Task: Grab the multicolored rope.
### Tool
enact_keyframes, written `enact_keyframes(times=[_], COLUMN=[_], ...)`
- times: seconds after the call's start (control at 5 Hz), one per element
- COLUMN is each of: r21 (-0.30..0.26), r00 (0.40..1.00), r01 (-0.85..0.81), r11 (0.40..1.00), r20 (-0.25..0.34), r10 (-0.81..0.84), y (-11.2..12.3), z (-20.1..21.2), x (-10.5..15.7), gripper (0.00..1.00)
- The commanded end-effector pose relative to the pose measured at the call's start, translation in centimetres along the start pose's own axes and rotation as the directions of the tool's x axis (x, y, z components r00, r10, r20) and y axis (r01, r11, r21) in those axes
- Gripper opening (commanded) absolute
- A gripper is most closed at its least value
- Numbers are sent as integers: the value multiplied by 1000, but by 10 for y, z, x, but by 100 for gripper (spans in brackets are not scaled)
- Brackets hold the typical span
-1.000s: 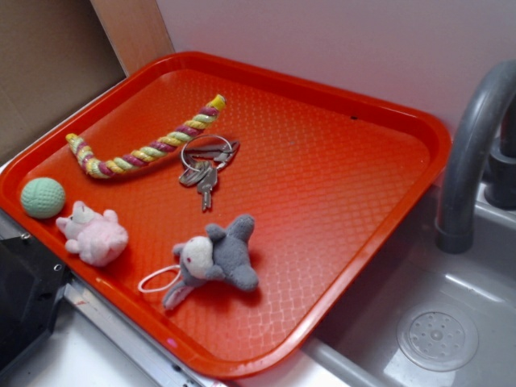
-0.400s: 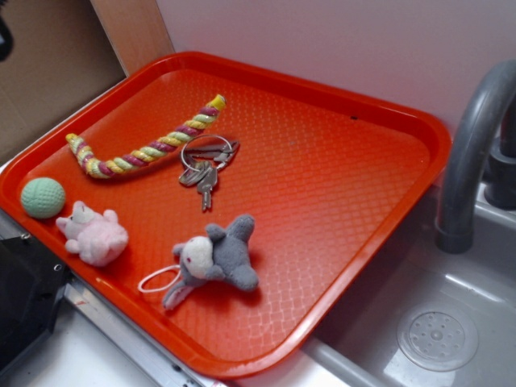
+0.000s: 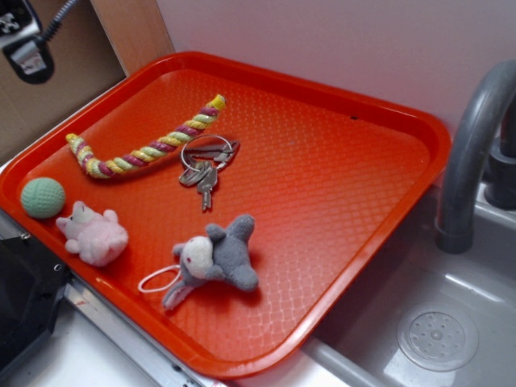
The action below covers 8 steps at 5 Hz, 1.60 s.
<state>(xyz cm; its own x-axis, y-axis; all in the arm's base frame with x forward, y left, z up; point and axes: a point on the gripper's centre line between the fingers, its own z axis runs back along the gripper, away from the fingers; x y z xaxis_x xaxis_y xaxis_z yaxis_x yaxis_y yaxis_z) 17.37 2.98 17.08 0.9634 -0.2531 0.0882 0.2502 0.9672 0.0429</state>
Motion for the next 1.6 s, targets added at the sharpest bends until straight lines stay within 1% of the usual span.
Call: enact_keyframes(times=[0.0, 0.2, 0.4, 0.6, 0.8, 1.0, 1.2, 1.4], r21=[100, 141, 117, 117, 151, 148, 130, 114], r00=[997, 995, 991, 985, 974, 965, 953, 947], r01=[-41, -32, 6, 31, 26, 46, 62, 90], r11=[994, 989, 993, 993, 988, 988, 990, 989], r20=[-55, -94, -132, -171, -225, -264, -304, -318], r10=[46, 45, 9, -11, 8, -5, -20, -50], y=[18, 20, 17, 13, 19, 18, 19, 13], z=[-30, -51, -74, -94, -113, -129, -148, -157], x=[9, 13, 14, 14, 13, 11, 8, 6], gripper=[100, 100, 100, 100, 100, 100, 100, 100])
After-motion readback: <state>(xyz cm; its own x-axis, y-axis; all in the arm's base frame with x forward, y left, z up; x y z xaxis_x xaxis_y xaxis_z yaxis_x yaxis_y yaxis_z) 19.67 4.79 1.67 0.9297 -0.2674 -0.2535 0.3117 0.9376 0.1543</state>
